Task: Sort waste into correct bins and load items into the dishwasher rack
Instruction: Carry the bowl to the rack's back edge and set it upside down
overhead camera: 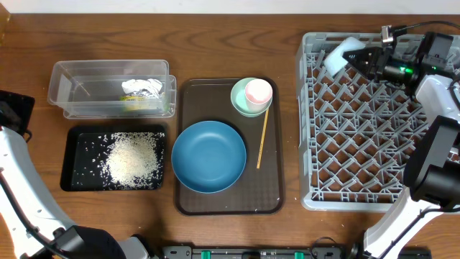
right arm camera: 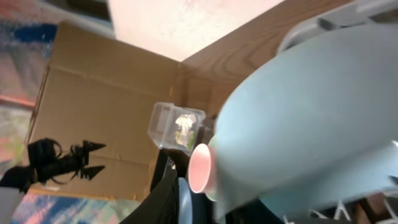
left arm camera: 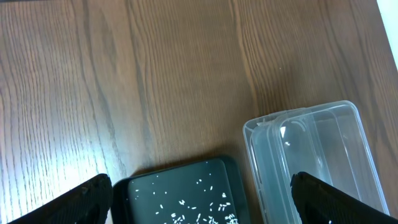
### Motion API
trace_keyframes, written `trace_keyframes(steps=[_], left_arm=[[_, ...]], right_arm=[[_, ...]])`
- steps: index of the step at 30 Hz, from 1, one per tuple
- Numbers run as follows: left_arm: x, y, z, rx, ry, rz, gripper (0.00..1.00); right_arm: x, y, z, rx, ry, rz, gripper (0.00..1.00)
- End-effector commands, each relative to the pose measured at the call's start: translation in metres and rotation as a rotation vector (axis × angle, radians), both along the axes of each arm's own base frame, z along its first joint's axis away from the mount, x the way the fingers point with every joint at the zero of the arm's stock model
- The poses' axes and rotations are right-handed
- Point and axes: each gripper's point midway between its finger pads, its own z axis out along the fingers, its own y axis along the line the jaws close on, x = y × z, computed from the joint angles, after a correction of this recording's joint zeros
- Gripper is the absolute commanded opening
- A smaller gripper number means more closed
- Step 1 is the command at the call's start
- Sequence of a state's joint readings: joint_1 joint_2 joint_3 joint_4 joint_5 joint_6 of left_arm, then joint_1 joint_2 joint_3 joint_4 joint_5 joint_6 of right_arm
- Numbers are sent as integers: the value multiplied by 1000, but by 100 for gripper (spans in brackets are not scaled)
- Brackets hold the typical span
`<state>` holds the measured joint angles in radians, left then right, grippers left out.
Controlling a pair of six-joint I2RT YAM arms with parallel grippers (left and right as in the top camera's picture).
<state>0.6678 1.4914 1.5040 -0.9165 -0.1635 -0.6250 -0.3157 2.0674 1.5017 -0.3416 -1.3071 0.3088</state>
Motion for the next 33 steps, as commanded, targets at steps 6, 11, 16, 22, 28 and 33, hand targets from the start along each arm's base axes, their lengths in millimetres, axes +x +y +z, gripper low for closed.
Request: trace_keyframes(steps=[6,11,16,22,28,33], left_arm=[[-1,2,0,1,3,7,94],[-1,2,0,1,3,7,94],[-1,2,0,1,3,7,94],[-1,2,0,1,3,7,94],[-1,2,0,1,3,7,94],[-1,2,0,1,3,7,94]], right_arm=[[-5,-48,4,-285,104,-252,19],[-29,-81,26,-511,167,-431,20],[-52,-98,61,-590,153,-537,33],[-59,-90,80,-698,106,-571,29],[-49,-81,49,-931,160,-586,27],[-16,-79,18,-1023,152,-615,27]])
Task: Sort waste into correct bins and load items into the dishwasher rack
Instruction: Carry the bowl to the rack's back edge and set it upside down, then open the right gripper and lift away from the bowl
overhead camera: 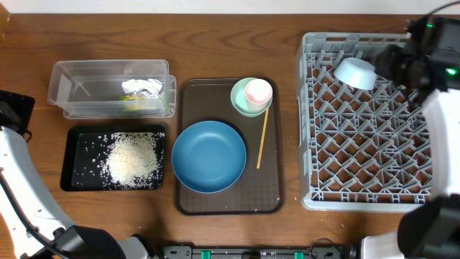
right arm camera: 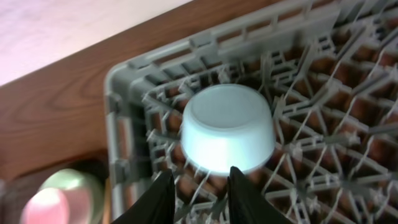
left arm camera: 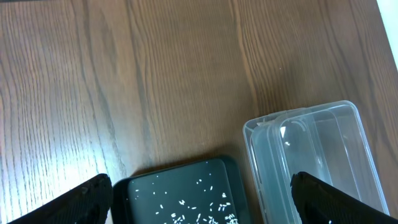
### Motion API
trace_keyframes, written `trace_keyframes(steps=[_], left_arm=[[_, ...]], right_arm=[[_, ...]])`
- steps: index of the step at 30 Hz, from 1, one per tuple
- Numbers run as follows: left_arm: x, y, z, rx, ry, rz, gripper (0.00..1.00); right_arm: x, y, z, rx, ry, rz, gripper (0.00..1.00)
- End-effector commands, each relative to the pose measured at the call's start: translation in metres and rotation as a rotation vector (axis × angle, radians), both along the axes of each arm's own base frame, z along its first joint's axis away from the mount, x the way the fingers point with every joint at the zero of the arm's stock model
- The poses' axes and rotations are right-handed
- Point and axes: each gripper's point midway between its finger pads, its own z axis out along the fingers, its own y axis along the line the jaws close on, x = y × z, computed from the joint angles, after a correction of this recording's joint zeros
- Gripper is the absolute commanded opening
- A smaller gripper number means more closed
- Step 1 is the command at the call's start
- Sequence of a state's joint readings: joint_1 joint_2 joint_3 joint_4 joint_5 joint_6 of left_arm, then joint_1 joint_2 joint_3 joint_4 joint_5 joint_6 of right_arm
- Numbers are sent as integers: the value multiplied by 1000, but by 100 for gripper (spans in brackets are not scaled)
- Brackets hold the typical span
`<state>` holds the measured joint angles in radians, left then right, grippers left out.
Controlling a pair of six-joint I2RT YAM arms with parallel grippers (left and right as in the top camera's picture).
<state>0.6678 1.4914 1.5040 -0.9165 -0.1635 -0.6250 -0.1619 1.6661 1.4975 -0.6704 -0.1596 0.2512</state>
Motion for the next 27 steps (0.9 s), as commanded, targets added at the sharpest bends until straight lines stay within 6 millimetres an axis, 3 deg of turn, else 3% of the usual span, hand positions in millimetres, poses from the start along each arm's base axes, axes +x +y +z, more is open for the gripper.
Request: trace_keyframes(steps=[1,6,12,20,27], left_arm=[[-1,2,0,1,3,7,94],[-1,2,0,1,3,7,94],[-1,2,0,1,3,7,94],[-1,2,0,1,3,7,94],[-1,2,0,1,3,7,94]], right_arm=[[23,-19,-30,-135,32,-84,28],[63,-19,-70,-151,-5,-95,28],[82,-8,-104,-112,-6,-51,25],[66,4,-108,-99,64,-23,29],[33,7,-67,-96,91,-21,31]])
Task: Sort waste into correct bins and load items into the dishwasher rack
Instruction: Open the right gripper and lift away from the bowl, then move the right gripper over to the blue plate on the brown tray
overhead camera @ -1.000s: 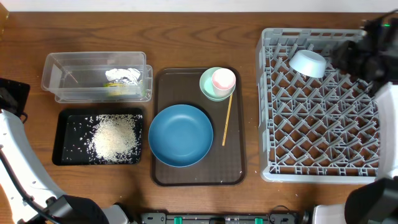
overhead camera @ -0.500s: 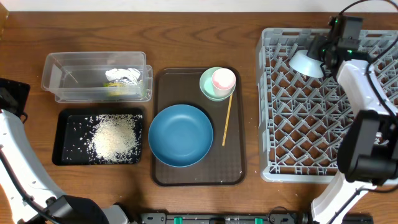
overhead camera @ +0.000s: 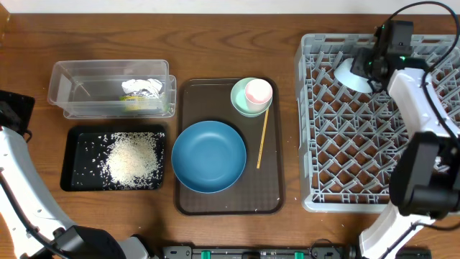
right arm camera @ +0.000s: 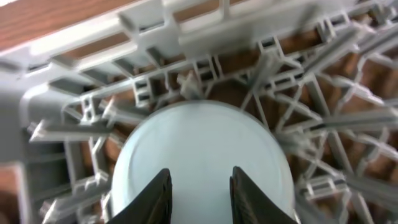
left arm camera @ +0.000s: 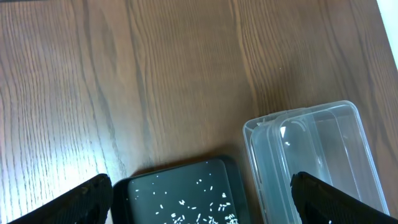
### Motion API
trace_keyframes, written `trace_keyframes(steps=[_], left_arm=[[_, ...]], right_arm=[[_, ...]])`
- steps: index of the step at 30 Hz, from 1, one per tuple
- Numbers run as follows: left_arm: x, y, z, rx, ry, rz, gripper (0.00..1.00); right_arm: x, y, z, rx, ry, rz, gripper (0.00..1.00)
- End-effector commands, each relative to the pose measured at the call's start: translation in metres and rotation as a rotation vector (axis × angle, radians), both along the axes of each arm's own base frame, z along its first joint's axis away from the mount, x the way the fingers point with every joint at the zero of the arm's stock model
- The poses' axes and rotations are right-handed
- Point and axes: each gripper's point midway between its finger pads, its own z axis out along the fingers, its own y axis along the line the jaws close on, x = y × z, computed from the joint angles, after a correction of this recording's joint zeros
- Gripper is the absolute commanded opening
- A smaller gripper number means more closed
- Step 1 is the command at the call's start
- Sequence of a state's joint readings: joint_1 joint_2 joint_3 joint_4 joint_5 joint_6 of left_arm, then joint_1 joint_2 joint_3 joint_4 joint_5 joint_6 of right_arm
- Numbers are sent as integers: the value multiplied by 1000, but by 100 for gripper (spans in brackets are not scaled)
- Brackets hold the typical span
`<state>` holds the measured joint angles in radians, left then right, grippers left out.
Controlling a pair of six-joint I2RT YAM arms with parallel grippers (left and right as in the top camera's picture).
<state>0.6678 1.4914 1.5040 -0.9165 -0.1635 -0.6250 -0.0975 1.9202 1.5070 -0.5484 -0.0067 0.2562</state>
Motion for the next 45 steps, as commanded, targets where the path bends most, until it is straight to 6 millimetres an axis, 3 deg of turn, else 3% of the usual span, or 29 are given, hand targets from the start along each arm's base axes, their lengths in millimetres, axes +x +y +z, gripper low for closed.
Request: trace_keyframes(steps=[1,5,7,10,13,15,17,19,23,25,28,32,37,41,45], left_arm=[[-1,2,0,1,3,7,94],[-1,2,0,1,3,7,94],[-1,2,0,1,3,7,94],[-1,2,0,1,3,7,94],[-1,2,0,1,3,7,94],[-1,2,0,1,3,7,94],[-1,2,0,1,3,7,94],[-1,2,0,1,3,7,94],[-1,2,0,1,3,7,94],[-1,2,0,1,3,7,94],[-1,2,0,1,3,7,94],[-1,2,0,1,3,7,94],[-1,2,0,1,3,7,94],[-1,2,0,1,3,7,94],[-1,2,0,1,3,7,94]], right_arm=[[-12,8,39,4,-47,16,32],[-27,9,70,1,-79,15,34],[-30,10,85,-2,-112,15,41],[-29,10,92,12,-138,-5,44],[-30,18,88,76,-124,-17,55],[-36,46,85,190,-93,73,58],[-44,87,92,375,-83,218,70],[-62,125,104,567,-56,366,98],[-86,177,141,824,-86,623,99],[-98,202,147,860,-79,724,99],[-116,235,119,734,39,728,99],[-138,257,65,358,196,627,99],[-166,311,60,194,163,762,99],[-194,360,64,205,132,876,99],[-225,395,48,146,148,981,99]])
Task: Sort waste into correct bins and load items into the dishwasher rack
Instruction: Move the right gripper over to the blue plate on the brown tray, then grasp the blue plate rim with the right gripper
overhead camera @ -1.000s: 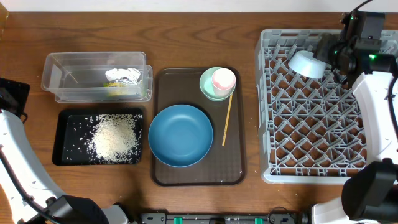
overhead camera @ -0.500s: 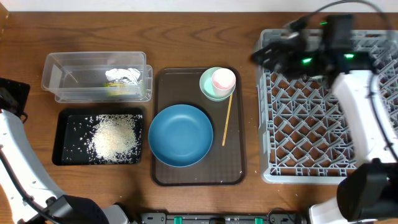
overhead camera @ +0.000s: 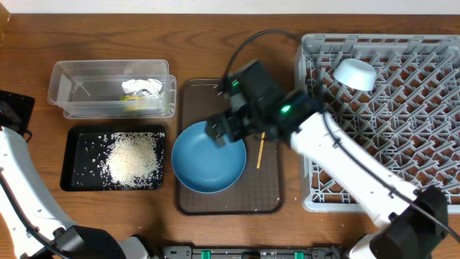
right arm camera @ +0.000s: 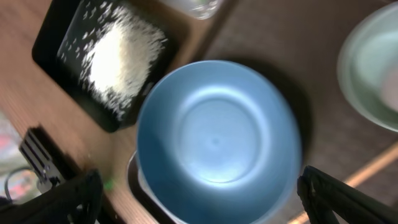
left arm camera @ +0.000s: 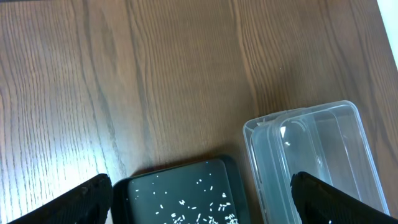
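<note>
A blue bowl sits on the brown tray. My right gripper hangs over it, open wide, with nothing between its fingers. A pale green bowl shows at the right edge of the right wrist view; the arm hides it in the overhead view. A wooden chopstick lies on the tray beside the blue bowl. A white bowl rests upside down in the back left of the grey dishwasher rack. My left gripper is open at the far left, above the black tray's corner.
A black tray holding spilled rice lies left of the brown tray. Behind it stands a clear plastic container with scraps inside. The right arm stretches from the rack side across the brown tray.
My right gripper was close over the upturned white bowl in the rack. Now it is over the blue bowl on the tray, opened wide. The white bowl stays in the rack.
My right gripper first held the white bowl above the rack's back left corner. Then the bowl lay upside down in the rack with the gripper off it. The gripper stayed near it, and now it is across at the blue bowl. The left arm has kept still.
</note>
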### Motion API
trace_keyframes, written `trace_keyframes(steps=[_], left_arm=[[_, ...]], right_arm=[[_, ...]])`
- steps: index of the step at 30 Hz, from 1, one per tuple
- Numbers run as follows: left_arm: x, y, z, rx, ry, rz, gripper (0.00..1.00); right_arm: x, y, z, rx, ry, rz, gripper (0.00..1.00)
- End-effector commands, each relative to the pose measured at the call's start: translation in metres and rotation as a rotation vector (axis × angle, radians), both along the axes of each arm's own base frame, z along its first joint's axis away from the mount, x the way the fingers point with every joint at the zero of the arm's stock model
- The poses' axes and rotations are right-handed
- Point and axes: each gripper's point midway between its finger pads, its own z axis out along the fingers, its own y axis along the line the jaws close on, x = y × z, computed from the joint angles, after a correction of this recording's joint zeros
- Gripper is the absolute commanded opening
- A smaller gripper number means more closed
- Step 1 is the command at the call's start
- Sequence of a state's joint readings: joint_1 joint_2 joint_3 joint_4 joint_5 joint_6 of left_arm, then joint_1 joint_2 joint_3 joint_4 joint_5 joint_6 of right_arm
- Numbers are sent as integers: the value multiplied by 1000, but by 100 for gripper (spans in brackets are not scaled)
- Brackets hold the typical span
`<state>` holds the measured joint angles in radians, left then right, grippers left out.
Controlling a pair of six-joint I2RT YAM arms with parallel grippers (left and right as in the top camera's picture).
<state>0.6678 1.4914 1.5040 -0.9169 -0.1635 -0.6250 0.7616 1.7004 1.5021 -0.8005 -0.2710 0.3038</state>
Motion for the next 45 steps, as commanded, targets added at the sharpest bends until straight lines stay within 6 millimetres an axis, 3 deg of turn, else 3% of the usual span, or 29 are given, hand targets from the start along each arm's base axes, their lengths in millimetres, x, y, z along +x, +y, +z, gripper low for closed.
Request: trace_keyframes(steps=[1,6,11,14,17,20,25,31,36,42,45], left_arm=[[-1,2,0,1,2,7,94],[-1,2,0,1,2,7,94],[-1,2,0,1,2,7,94],[-1,2,0,1,2,7,94],[-1,2,0,1,2,7,94],[-1,2,0,1,2,7,93],[-1,2,0,1,2,7,94],[-1,2,0,1,2,7,94],[-1,2,0,1,2,7,94],[-1,2,0,1,2,7,94],[-1,2,0,1,2,7,94]], right_arm=[[-19,19,-28,-108,-28,41,97],[-59,57,-78,-204,-11,163,75],[-93,79,-119,-266,19,255,74],[-106,84,-133,-287,28,287,70],[-107,85,-137,-306,13,290,68],[-108,85,-137,-308,12,291,56],[-107,82,-147,-340,3,287,49],[-115,84,-170,-373,24,300,44],[-115,90,-169,-356,14,303,42],[-109,102,-151,-322,-8,300,22],[-107,106,-143,-313,-14,299,7]])
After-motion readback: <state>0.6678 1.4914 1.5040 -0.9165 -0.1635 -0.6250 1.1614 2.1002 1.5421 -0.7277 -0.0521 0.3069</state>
